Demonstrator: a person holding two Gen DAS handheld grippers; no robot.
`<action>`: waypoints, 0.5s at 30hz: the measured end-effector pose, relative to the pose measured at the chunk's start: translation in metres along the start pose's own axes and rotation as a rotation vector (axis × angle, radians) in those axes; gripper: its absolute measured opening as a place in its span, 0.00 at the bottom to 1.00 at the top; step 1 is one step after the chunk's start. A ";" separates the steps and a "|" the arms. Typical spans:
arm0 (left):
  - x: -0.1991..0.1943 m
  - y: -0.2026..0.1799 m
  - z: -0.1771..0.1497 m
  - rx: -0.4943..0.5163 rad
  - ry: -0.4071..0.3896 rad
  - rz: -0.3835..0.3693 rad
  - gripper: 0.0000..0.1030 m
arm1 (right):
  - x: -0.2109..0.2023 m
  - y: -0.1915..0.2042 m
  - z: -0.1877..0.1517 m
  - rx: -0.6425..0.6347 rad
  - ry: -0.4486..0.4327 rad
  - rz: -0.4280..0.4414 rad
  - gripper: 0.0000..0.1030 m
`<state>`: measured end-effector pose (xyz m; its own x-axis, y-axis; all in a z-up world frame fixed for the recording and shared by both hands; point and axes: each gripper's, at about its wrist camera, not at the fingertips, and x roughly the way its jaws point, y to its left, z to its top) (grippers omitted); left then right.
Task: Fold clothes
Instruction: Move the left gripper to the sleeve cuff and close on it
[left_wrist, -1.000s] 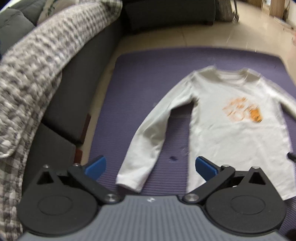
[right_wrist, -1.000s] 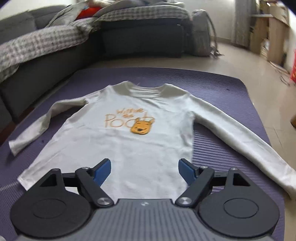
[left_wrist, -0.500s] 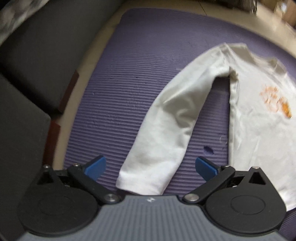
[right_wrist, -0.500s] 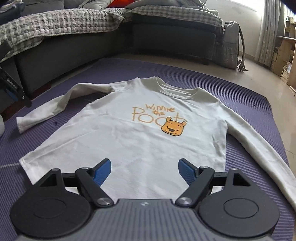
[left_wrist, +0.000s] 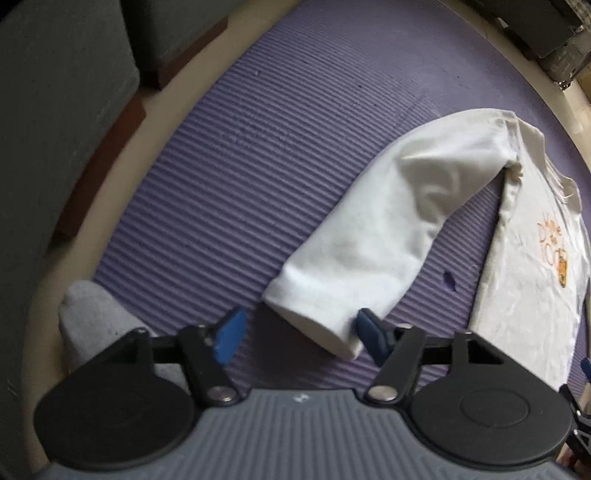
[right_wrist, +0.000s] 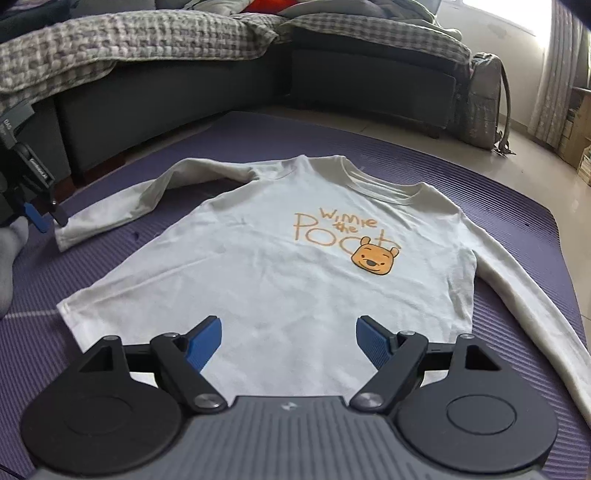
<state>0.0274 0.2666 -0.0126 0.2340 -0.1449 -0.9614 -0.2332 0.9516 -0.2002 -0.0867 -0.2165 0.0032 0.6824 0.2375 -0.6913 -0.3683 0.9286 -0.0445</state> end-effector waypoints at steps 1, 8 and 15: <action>-0.002 -0.006 -0.002 0.038 -0.029 0.043 0.02 | 0.000 0.002 0.000 -0.005 0.002 0.002 0.78; -0.017 -0.038 -0.002 0.244 -0.229 0.412 0.01 | 0.003 0.009 -0.002 -0.036 0.015 0.003 0.78; 0.000 -0.046 0.010 0.289 -0.171 0.557 0.22 | 0.010 0.016 0.012 -0.043 0.002 0.031 0.78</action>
<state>0.0477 0.2253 -0.0019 0.3042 0.4138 -0.8580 -0.1054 0.9098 0.4014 -0.0785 -0.1956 0.0040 0.6692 0.2656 -0.6940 -0.4159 0.9079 -0.0536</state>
